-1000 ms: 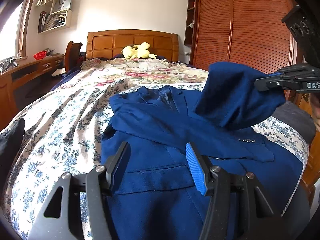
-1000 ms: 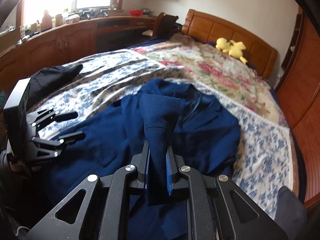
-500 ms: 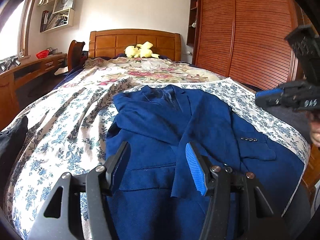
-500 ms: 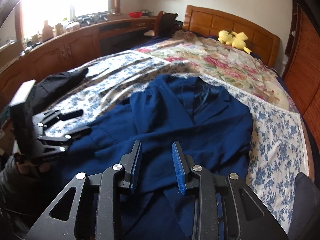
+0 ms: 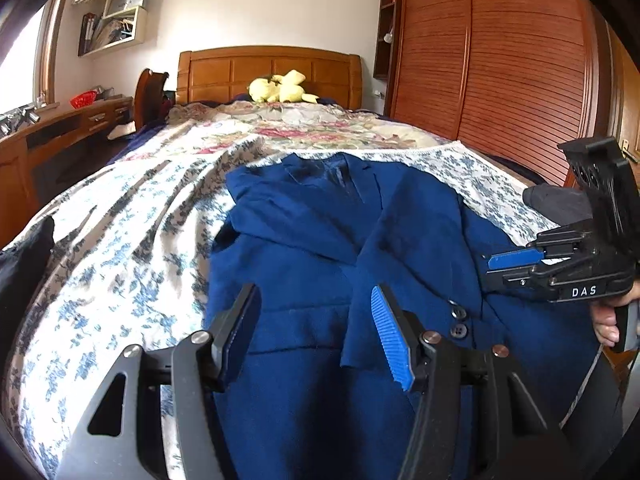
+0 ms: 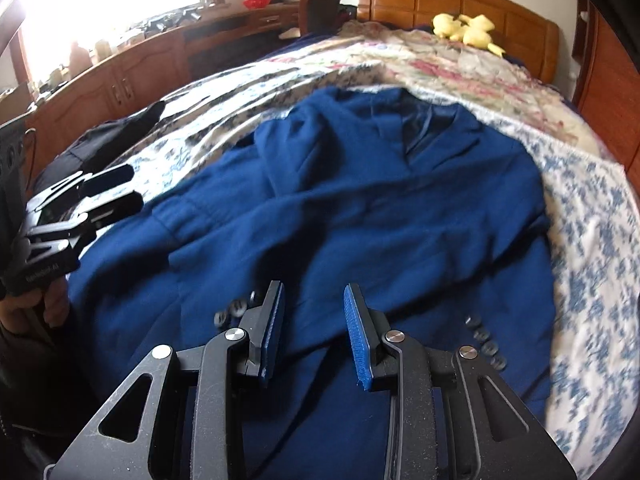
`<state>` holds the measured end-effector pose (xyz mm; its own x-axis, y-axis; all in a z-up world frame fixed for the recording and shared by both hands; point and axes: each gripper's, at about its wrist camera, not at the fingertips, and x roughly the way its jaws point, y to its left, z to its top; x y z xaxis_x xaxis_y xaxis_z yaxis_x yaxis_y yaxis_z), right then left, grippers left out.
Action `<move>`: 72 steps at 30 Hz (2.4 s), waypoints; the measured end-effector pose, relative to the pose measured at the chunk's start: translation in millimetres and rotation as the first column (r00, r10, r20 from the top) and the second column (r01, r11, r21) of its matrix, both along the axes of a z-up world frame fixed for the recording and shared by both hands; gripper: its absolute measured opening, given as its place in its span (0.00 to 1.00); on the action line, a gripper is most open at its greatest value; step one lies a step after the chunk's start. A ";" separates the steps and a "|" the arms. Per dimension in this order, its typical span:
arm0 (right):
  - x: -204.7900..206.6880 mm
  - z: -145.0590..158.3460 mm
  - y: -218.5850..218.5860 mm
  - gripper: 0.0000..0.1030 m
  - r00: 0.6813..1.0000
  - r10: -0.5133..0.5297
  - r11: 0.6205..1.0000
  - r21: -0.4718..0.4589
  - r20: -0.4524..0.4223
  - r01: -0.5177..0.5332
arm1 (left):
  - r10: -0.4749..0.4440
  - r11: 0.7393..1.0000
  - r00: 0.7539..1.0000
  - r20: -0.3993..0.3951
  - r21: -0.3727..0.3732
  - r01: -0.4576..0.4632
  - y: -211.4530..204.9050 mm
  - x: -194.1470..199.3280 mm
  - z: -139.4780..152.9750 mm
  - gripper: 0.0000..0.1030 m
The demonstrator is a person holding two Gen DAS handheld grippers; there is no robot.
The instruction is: Fold large clothes
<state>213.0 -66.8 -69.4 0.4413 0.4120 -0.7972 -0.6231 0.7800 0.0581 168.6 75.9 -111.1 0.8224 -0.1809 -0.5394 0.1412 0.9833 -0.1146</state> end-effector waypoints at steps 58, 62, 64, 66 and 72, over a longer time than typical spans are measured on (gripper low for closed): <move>-73.0 -15.1 -175.0 0.38 0.980 -0.185 0.982 0.054 0.080 0.181 | 0.054 0.986 0.993 -0.104 0.165 -0.036 3.7 -20.6 13.4 0.42; -71.2 -17.5 -183.8 0.49 0.971 -0.227 0.973 0.051 0.076 0.224 | 0.043 0.987 0.992 -0.120 0.161 -0.023 11.0 -39.9 7.6 0.50; -69.4 -19.2 -189.1 0.51 0.965 -0.255 0.966 0.046 0.066 0.253 | 0.055 0.985 0.990 -0.133 0.169 -0.032 15.0 -47.4 1.1 0.50; -68.2 -20.6 -194.1 0.53 0.959 -0.276 0.961 0.036 0.057 0.274 | 0.072 0.984 0.986 -0.150 0.171 -0.046 19.1 -53.5 -6.0 0.50; -68.9 -29.3 -201.8 0.57 0.954 -0.298 0.954 -0.012 0.030 0.298 | 0.101 0.986 0.975 -0.200 0.154 -0.071 31.6 -66.7 -26.9 0.50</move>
